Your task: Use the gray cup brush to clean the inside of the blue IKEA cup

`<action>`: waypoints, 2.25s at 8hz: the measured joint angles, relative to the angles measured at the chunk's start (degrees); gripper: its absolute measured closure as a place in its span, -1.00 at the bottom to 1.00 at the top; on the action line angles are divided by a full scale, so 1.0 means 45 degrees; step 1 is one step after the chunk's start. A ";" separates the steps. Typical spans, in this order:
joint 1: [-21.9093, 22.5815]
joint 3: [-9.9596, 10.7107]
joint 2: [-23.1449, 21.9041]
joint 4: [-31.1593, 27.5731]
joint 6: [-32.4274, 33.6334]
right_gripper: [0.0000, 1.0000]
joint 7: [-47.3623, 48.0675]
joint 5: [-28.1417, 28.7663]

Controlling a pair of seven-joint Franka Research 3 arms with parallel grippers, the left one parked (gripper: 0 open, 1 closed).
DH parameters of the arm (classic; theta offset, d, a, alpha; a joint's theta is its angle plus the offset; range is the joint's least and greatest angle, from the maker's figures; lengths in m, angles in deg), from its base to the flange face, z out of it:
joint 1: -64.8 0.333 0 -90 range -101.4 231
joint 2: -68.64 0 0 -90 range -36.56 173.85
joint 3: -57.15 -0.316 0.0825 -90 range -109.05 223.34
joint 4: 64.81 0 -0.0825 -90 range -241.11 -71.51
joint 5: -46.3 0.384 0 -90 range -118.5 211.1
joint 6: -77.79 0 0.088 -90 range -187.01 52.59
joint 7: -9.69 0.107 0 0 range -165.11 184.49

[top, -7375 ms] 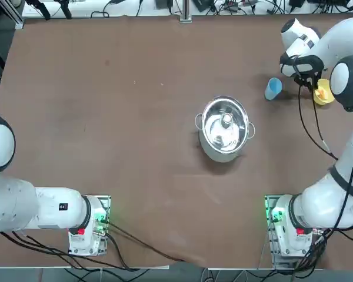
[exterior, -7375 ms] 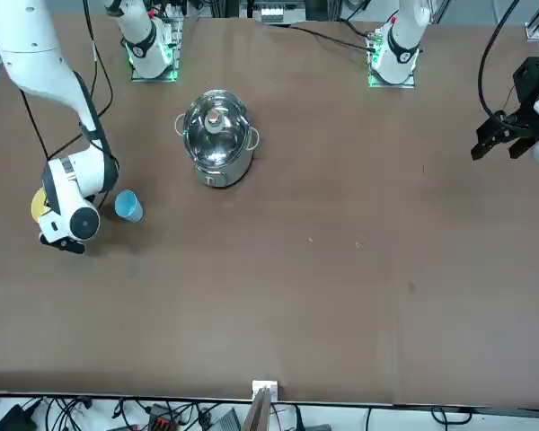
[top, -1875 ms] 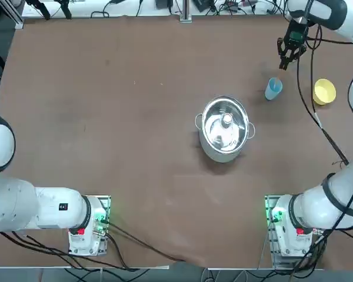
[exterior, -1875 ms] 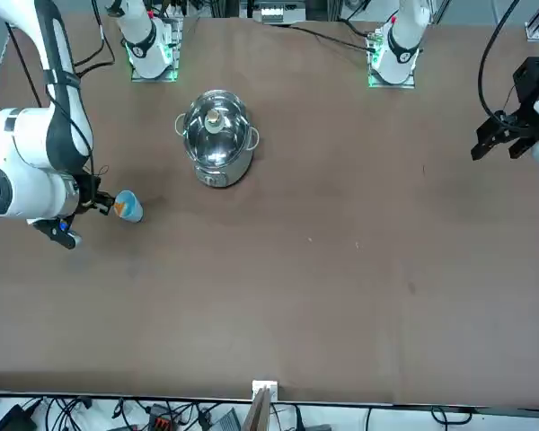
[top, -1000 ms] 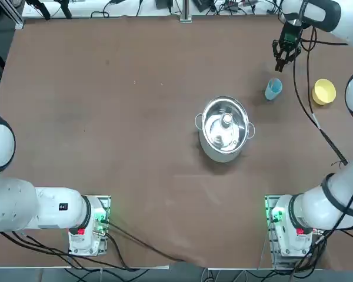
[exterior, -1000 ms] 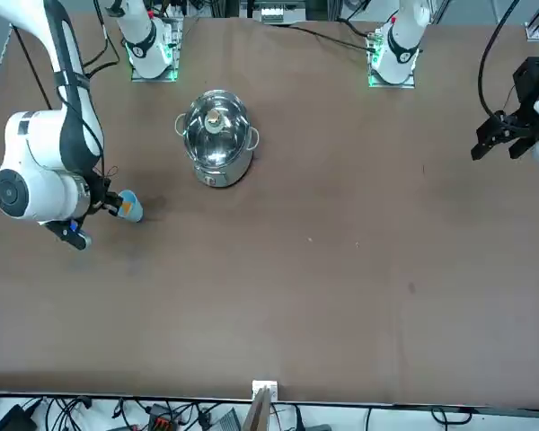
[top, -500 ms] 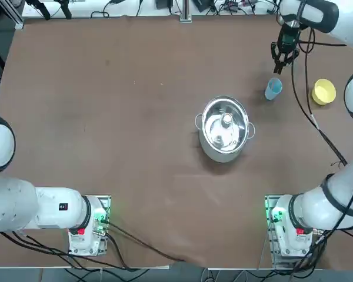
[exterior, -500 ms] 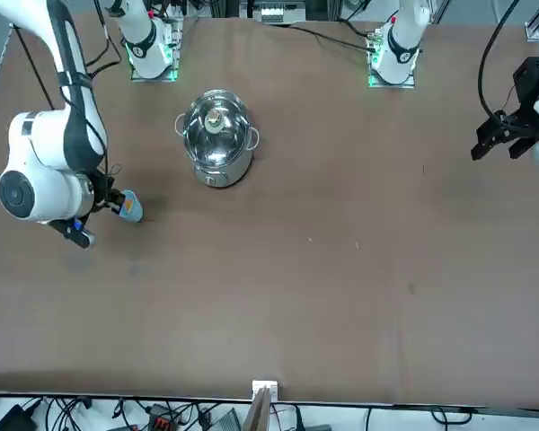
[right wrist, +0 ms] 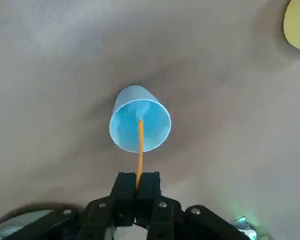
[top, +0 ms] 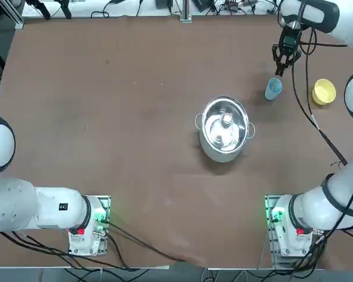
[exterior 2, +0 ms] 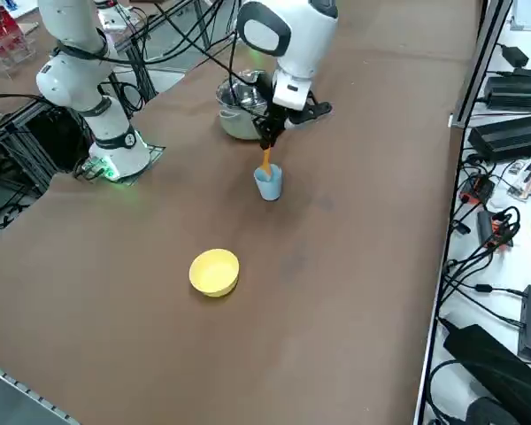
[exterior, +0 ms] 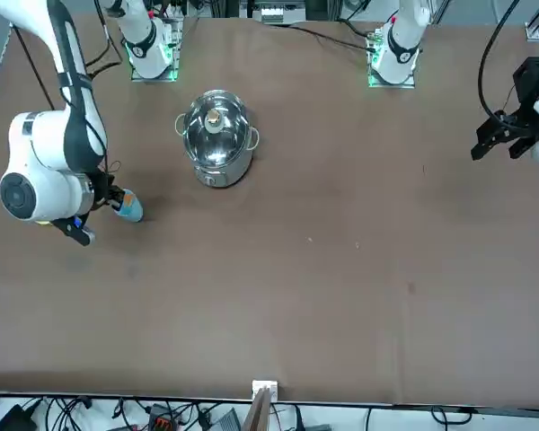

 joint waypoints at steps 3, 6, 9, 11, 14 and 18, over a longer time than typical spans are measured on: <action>-0.0439 0.0035 0.0006 -0.0032 -0.0037 0.95 -0.0006 -0.0015; -0.0436 0.0022 0.0055 0.0026 -0.0447 0.95 -0.0006 -0.0015; -0.0357 -0.0073 0.0248 0.0172 -0.0677 0.95 0.0071 0.0011; -0.0208 -0.0192 0.0277 0.0180 -0.0725 0.95 0.0256 0.0027; 0.0119 -0.0237 0.0282 0.0182 -0.0735 0.95 0.0583 0.0141; 0.0215 -0.0165 0.0294 0.0132 -0.0334 0.95 0.0658 0.0134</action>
